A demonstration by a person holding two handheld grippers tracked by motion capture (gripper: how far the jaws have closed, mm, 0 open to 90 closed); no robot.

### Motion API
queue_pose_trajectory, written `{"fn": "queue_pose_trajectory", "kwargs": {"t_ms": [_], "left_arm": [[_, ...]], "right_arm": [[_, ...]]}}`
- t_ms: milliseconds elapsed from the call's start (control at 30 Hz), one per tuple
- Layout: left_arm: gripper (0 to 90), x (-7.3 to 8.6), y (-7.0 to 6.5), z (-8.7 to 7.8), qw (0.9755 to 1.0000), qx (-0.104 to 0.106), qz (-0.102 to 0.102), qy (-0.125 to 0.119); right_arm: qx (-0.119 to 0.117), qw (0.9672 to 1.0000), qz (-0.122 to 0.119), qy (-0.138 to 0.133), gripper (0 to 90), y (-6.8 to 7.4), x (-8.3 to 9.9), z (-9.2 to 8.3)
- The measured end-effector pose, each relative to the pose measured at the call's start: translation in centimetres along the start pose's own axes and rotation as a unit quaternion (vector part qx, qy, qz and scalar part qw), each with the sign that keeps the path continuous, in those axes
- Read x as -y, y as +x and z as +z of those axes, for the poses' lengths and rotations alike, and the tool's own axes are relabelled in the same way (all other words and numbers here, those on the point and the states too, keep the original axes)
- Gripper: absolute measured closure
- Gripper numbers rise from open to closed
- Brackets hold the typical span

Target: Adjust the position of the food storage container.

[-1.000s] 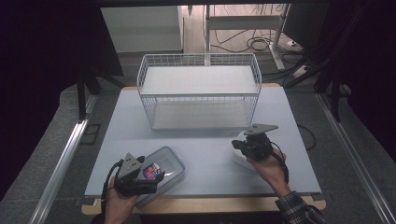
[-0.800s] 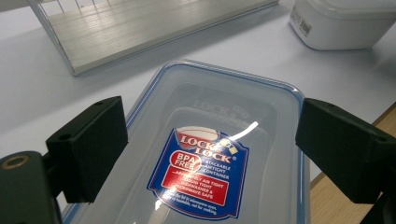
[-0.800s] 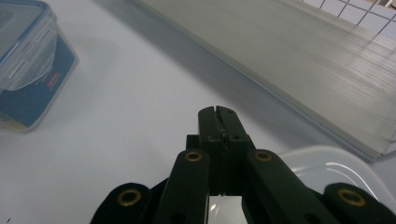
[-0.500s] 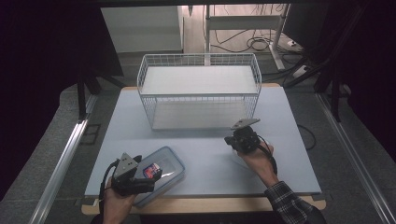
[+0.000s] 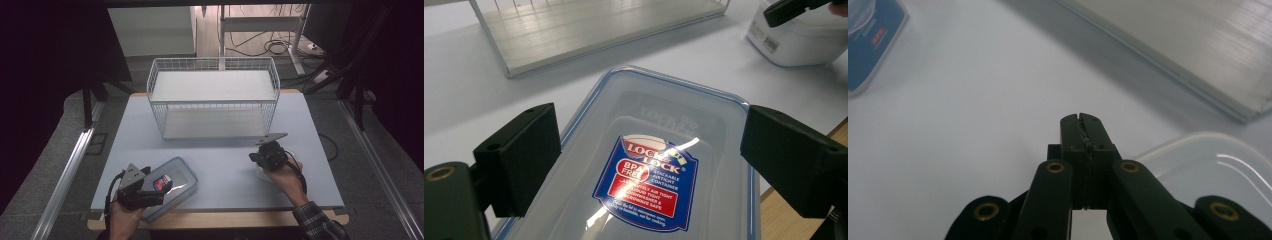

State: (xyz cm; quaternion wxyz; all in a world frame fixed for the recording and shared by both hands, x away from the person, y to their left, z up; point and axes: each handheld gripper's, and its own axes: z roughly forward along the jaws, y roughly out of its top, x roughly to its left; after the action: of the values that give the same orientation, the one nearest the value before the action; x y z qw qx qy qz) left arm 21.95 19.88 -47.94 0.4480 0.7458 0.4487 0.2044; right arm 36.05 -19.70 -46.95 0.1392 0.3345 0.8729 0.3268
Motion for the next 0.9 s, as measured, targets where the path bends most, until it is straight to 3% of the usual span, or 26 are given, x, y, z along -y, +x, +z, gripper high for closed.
{"fn": "queue_pose_trajectory", "kwargs": {"t_ms": [467,700,900], "left_arm": [[9.2,0.0,-0.2,0.2,0.9999,0.005,0.001,0.009],[9.2,-0.1,-0.2,0.3,0.9999,0.004,0.000,0.014],[9.2,-0.2,-0.3,0.3,0.9997,-0.001,0.005,0.023]], "right_arm": [[0.015,0.9997,0.021,0.000,89.6,-0.4,4.0,-3.7],[0.030,0.9983,0.049,-0.002,89.2,-1.6,6.5,-5.7],[0.042,0.9964,0.073,-0.009,89.0,-2.5,7.4,-6.5]]}}
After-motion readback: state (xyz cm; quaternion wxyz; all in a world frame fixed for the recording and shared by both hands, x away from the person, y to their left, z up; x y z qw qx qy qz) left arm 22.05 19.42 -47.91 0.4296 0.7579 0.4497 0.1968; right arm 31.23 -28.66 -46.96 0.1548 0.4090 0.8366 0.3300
